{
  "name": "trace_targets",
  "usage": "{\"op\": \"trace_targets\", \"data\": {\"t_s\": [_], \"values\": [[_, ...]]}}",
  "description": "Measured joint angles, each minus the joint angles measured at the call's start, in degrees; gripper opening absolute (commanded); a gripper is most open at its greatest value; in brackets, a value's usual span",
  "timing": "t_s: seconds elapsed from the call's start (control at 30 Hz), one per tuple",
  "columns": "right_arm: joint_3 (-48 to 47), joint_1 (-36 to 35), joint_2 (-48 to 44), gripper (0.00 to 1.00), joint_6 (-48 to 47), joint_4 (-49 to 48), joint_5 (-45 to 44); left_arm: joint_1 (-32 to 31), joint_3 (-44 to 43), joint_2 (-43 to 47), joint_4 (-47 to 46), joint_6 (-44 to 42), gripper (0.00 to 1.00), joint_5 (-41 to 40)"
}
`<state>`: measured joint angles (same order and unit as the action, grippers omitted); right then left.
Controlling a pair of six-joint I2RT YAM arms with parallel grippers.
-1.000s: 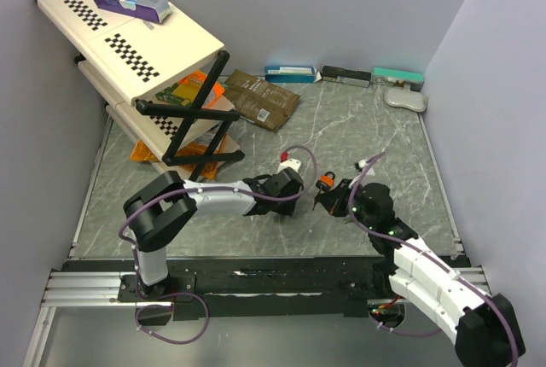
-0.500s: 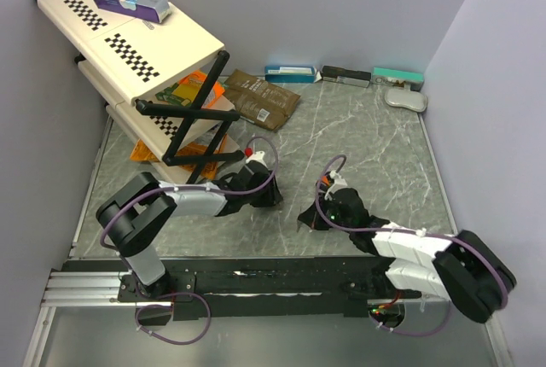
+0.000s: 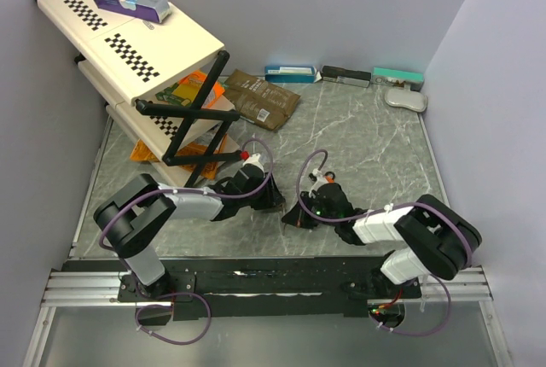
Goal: Unlock with the key
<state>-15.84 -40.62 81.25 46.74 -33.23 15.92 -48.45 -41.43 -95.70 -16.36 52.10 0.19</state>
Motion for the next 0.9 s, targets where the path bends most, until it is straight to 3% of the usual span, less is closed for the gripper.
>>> {"op": "trace_targets", "data": {"t_s": [0.9], "values": [[-2.1, 0.3, 6.2, 0.0, 4.0, -4.9, 4.8, 0.0, 0.8, 1.1, -2.4, 1.2, 0.01, 1.0]]}}
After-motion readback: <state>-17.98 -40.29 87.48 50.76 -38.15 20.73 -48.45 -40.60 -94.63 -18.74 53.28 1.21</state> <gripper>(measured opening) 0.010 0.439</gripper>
